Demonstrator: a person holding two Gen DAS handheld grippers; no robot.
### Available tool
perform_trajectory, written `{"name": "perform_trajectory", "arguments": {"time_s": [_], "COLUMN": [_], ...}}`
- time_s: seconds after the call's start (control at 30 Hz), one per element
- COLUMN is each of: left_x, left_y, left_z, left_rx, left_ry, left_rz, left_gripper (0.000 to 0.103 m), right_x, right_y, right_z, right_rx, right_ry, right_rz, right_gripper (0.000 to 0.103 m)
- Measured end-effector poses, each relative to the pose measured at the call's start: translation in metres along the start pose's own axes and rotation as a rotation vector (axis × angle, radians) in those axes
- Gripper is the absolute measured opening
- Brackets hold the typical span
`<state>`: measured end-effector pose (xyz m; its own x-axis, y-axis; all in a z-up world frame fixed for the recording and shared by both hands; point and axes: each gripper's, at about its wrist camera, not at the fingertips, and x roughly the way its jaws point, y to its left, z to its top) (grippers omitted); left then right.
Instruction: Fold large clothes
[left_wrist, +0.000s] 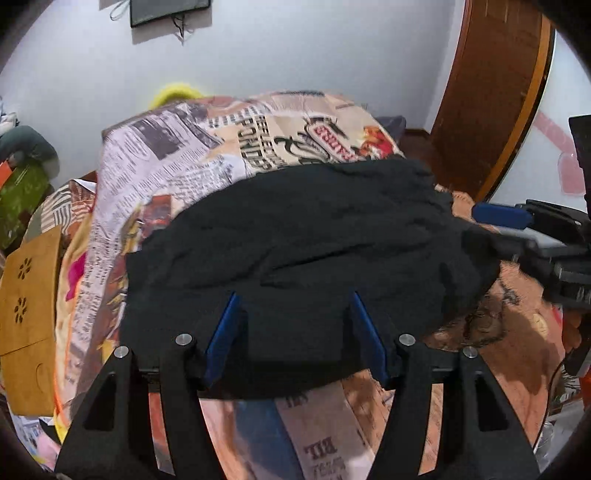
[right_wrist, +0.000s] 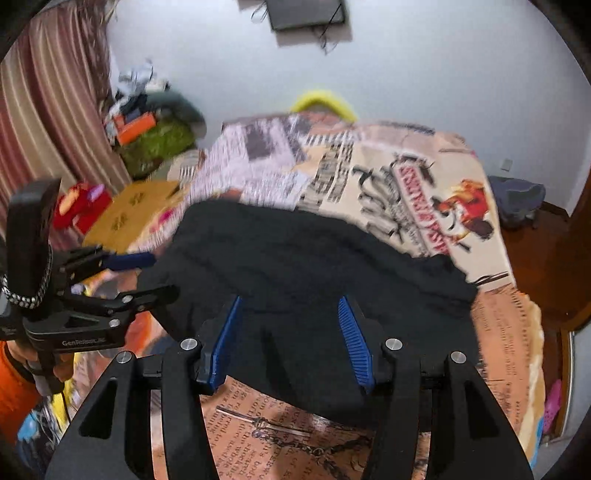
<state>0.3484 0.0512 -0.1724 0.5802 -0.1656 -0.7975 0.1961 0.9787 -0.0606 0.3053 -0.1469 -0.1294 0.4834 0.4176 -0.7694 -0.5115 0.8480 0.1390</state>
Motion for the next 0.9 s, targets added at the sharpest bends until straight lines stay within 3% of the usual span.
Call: {"name": "perform_trajectory", "arguments": {"time_s": [0.2,0.43,0.67,0.9], "left_x": [0.059,0.098,0.099,0.067], "left_y": [0.021,0.041,0.042,0.048], "left_z": [0.01,0.017,0.01,-0.012], "left_rx": [-0.094,-0.174,-0.181,-0.165], "left_ry": [0.072,0.076,0.055,0.035], "left_rz": [-0.036,-0.033,-0.034,-0.002], "left_gripper": [0.061,0.068,0.071,0.071], "right_x": [0.045,0.078,0.08,0.063], "right_y": [-0.01,-0.037,-0.027,-0.026], "right_z": [-0.003,-0.004,-0.008,-0.012], "right_rx": [-0.012,0.063,0.012,0.02], "right_ry": [0.089,0.127,0.114,0.127], "right_rz": [-0.038,-0.021,-0.066,-0.082], "right_gripper": [0.05,0.058,0.061,0.064]}}
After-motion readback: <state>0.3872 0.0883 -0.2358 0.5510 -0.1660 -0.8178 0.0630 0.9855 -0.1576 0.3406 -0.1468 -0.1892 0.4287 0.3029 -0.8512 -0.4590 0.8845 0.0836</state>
